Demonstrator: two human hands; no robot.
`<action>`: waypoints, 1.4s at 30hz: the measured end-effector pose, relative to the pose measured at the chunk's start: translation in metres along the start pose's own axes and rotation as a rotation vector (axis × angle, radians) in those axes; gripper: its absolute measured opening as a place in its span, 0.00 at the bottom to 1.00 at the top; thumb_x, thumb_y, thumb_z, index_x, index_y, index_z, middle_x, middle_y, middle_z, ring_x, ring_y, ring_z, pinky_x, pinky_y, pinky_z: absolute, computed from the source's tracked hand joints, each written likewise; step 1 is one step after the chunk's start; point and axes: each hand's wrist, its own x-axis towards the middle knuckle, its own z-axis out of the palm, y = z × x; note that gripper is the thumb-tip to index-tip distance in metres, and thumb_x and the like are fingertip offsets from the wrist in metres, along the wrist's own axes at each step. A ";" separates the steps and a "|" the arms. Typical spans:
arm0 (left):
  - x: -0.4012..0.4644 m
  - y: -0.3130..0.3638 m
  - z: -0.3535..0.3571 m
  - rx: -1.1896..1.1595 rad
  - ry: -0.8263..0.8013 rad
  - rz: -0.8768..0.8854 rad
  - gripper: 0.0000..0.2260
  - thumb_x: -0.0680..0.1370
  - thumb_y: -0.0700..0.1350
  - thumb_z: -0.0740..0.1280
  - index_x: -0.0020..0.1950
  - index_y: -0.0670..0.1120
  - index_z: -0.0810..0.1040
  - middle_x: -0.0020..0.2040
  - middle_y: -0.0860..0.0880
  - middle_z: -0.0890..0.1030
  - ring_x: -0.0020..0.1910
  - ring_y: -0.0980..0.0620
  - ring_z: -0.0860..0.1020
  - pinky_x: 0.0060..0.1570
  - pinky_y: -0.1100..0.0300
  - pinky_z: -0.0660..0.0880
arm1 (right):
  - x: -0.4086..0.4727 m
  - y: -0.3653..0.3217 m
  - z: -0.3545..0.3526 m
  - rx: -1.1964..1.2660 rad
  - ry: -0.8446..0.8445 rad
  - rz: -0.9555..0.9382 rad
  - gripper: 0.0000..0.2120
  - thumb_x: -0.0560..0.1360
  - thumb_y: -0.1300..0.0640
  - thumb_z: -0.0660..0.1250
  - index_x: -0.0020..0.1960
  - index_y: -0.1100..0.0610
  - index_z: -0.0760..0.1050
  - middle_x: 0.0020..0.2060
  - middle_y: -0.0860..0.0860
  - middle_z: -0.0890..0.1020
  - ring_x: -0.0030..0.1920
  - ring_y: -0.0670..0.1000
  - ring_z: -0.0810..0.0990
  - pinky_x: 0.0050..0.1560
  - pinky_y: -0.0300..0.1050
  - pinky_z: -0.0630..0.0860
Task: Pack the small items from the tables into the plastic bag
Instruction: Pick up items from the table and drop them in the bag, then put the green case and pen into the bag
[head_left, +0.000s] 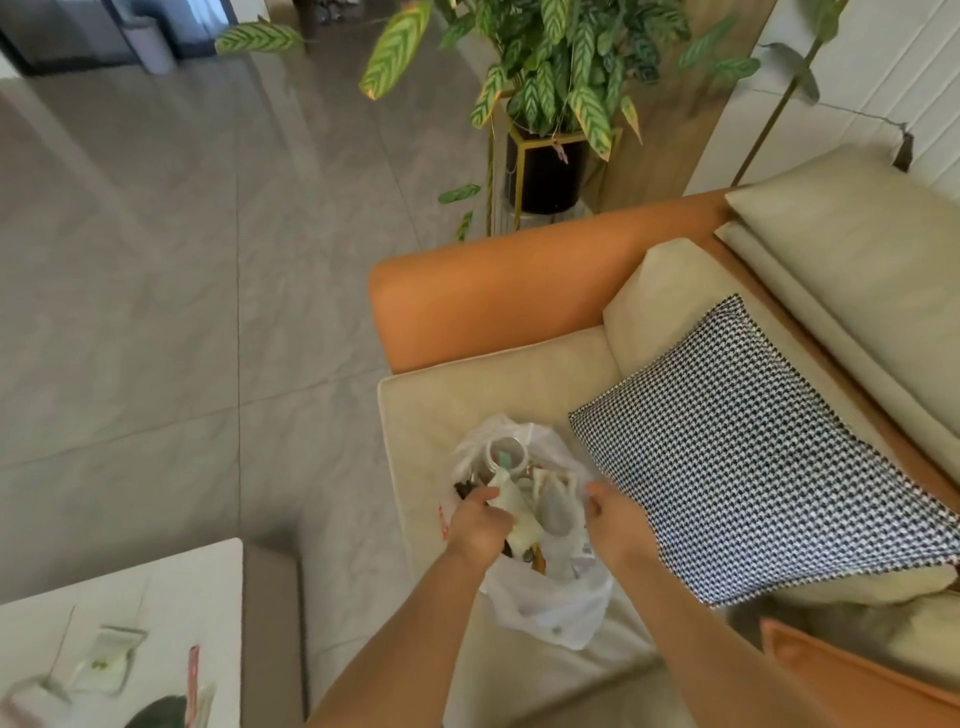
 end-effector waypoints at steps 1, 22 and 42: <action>0.000 -0.001 0.001 0.000 -0.009 -0.001 0.19 0.75 0.34 0.62 0.66 0.42 0.71 0.48 0.42 0.76 0.45 0.47 0.74 0.46 0.56 0.72 | 0.000 0.000 0.003 0.000 -0.022 0.002 0.14 0.80 0.59 0.52 0.59 0.50 0.71 0.48 0.54 0.82 0.46 0.53 0.80 0.46 0.46 0.78; -0.076 -0.098 -0.160 0.227 0.231 0.025 0.13 0.76 0.42 0.66 0.60 0.42 0.77 0.49 0.46 0.78 0.49 0.51 0.77 0.51 0.65 0.71 | -0.083 -0.127 0.103 -0.181 -0.298 -0.279 0.08 0.78 0.57 0.57 0.47 0.54 0.75 0.46 0.52 0.80 0.48 0.54 0.78 0.45 0.43 0.72; -0.204 -0.381 -0.372 -0.089 0.472 -0.313 0.09 0.76 0.53 0.66 0.54 0.51 0.75 0.60 0.49 0.77 0.54 0.51 0.77 0.56 0.61 0.74 | -0.301 -0.313 0.327 -0.485 -0.642 -0.727 0.13 0.76 0.48 0.60 0.57 0.52 0.75 0.56 0.48 0.80 0.58 0.51 0.78 0.49 0.40 0.71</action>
